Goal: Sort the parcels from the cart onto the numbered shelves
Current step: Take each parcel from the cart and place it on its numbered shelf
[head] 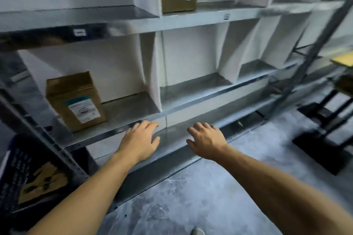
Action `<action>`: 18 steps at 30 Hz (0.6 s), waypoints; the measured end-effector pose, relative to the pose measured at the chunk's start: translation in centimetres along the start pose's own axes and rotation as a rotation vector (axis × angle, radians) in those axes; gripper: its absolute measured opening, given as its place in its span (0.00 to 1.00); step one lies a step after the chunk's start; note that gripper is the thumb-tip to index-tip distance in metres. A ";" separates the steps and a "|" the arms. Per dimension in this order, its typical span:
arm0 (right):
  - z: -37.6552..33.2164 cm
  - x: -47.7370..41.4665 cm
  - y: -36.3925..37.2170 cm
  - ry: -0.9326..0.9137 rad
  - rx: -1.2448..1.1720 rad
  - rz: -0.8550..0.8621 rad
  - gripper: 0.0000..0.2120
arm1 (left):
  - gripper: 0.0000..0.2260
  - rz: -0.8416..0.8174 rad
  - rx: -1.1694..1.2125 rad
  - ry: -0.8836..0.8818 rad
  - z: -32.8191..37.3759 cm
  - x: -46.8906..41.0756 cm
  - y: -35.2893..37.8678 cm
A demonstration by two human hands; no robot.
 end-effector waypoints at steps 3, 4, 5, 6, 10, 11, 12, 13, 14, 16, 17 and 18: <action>5.8 3.7 0.4 0.149 0.012 0.006 0.18 | 0.21 -0.033 0.000 0.141 6.4 -3.2 1.6; 8.0 4.9 0.5 0.198 0.013 -0.003 0.18 | 0.21 -0.042 -0.001 0.187 8.7 -4.3 2.2; 10.2 6.2 0.7 0.248 0.013 -0.015 0.19 | 0.21 -0.056 0.002 0.226 11.2 -5.5 2.8; 12.5 7.5 0.9 0.299 0.009 -0.024 0.20 | 0.22 -0.070 0.006 0.264 13.7 -6.6 3.6; 23.2 13.0 1.3 0.478 0.029 -0.038 0.21 | 0.22 -0.091 0.020 0.445 25.5 -11.8 7.0; 26.0 14.3 1.2 0.517 0.039 -0.042 0.21 | 0.22 -0.093 0.025 0.482 28.4 -12.9 7.9; 28.6 15.5 1.1 0.556 0.047 -0.043 0.21 | 0.22 -0.095 0.030 0.518 31.3 -14.1 8.7; 31.5 16.8 0.9 0.601 0.053 -0.044 0.21 | 0.22 -0.099 0.036 0.554 34.5 -15.3 9.6; 34.1 18.2 0.9 0.643 0.060 -0.045 0.21 | 0.22 -0.101 0.035 0.588 37.5 -16.4 10.5; 38.8 20.4 0.4 0.696 0.087 -0.036 0.20 | 0.22 -0.095 0.039 0.645 42.7 -18.4 12.0; 41.0 21.4 0.2 0.723 0.100 -0.031 0.20 | 0.22 -0.090 0.048 0.669 45.1 -19.4 12.6; 43.5 22.6 0.0 0.758 0.107 -0.025 0.20 | 0.22 -0.085 0.058 0.695 48.0 -20.5 13.5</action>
Point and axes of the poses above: each hand's wrist, its own x-axis away from the middle knuckle, its own y-axis out of the palm, z = x × y, the point moved 1 cm from there along -x, towards the middle knuckle, and after that the axes turned 5 degrees about x, right-handed, at the moved point
